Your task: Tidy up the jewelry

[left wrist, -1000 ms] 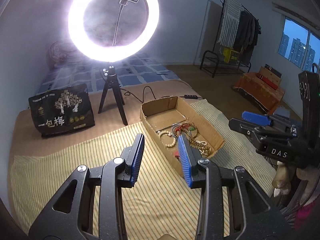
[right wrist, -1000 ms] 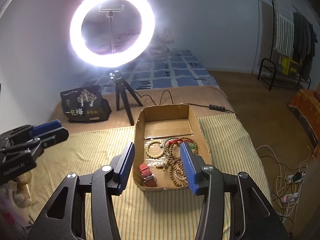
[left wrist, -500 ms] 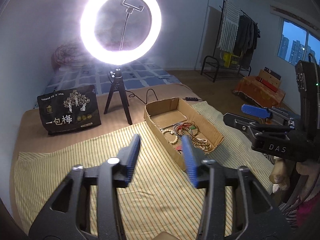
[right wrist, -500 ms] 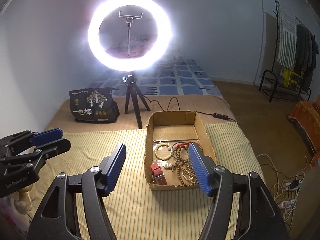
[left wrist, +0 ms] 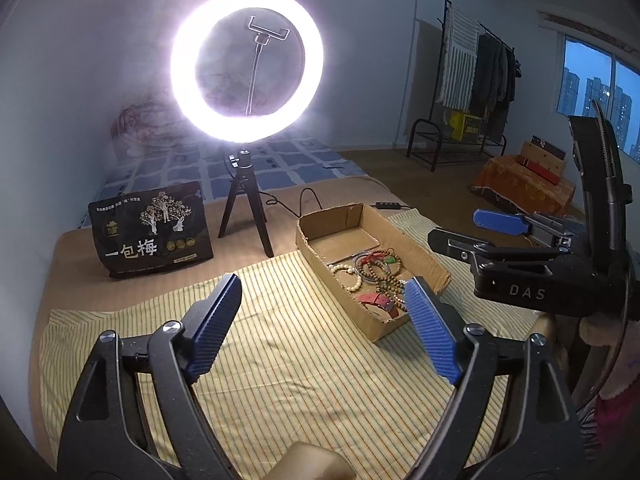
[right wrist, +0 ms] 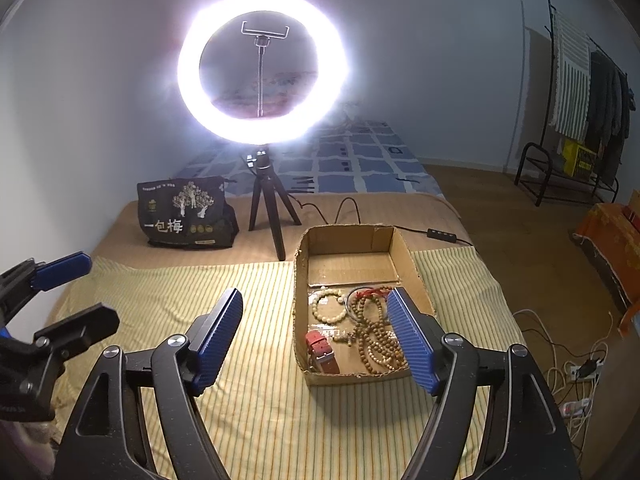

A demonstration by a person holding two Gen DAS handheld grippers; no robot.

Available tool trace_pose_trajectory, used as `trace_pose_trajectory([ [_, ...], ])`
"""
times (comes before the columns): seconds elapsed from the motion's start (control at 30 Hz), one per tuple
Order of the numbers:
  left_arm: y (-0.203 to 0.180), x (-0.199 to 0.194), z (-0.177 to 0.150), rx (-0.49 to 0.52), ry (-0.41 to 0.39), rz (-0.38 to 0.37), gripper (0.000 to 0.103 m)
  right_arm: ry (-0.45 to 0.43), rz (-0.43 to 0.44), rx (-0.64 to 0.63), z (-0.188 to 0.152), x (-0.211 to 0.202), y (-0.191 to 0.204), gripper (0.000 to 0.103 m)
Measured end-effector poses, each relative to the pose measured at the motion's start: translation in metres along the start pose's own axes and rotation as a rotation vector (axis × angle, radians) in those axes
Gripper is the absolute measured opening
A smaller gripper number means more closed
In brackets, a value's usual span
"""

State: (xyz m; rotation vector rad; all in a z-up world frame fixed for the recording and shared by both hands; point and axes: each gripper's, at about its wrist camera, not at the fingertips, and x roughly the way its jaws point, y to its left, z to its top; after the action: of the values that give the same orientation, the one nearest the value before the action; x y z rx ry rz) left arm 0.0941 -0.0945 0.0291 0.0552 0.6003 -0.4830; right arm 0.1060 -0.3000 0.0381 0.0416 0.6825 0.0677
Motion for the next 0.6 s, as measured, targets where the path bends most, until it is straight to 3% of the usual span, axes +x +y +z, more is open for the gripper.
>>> trace_pose_trajectory([
  [0.13,0.0032,-0.0026,0.0004,-0.004,-0.007,0.018,0.091,-0.004,0.0,0.01,0.001,0.0024,0.0004,0.076],
  [0.2,0.0046,-0.0047,0.0003,-0.006,-0.016,0.023,0.1,-0.007,0.002,0.011,0.0012,0.0027,0.0014,0.077],
  [0.6,0.0044,-0.007,-0.0013,0.011,-0.007,0.062,0.1,-0.001,-0.016,0.013,-0.0003,0.0077,0.0057,0.079],
])
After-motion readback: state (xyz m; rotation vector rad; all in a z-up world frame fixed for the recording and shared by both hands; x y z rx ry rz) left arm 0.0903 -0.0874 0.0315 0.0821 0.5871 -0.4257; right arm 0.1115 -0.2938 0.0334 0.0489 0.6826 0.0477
